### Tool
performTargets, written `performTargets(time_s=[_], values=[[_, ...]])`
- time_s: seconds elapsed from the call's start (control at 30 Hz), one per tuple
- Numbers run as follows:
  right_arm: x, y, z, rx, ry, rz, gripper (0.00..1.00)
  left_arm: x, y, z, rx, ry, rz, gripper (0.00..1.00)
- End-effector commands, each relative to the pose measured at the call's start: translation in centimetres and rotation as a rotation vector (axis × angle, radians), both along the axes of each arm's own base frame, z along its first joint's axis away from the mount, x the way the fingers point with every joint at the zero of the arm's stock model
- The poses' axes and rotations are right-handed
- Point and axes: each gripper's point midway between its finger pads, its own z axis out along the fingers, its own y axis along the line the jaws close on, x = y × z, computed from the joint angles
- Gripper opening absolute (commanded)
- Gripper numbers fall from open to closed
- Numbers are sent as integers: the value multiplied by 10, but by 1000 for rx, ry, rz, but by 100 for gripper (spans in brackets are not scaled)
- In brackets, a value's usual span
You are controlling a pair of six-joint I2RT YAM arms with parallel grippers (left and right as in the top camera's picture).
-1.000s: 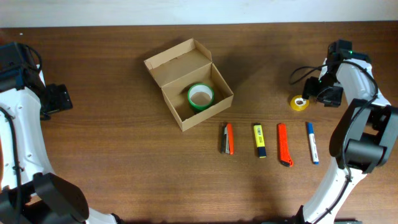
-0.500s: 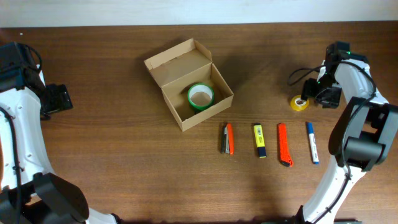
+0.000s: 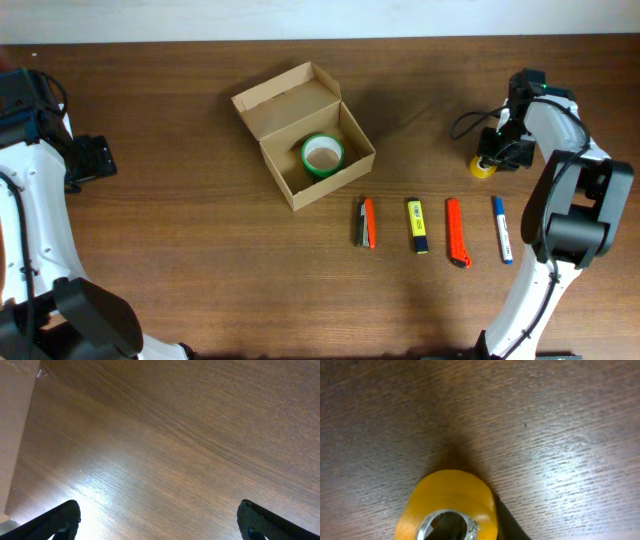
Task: Pack container
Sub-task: 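Lower the right gripper and grasp the yellow tape roll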
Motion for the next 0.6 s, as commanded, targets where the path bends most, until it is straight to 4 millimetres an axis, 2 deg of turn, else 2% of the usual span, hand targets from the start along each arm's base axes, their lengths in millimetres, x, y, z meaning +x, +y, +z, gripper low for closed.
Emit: performTargets(time_s=[0.0, 0.13, 0.37, 0.47, 0.57], values=[[-9, 7, -21, 30, 53, 4, 11, -1, -2, 3, 3, -6, -18, 100], [-8, 11, -21, 52, 48, 4, 4, -1, -2, 3, 3, -6, -18, 100], [-9, 11, -18, 53, 52, 7, 4, -1, -2, 3, 3, -6, -18, 100], [-4, 13, -6, 48, 28, 20, 4, -1, -2, 3, 3, -6, -18, 100], [6, 16, 20, 36, -44, 33, 4, -1, -2, 3, 3, -6, -18, 100]])
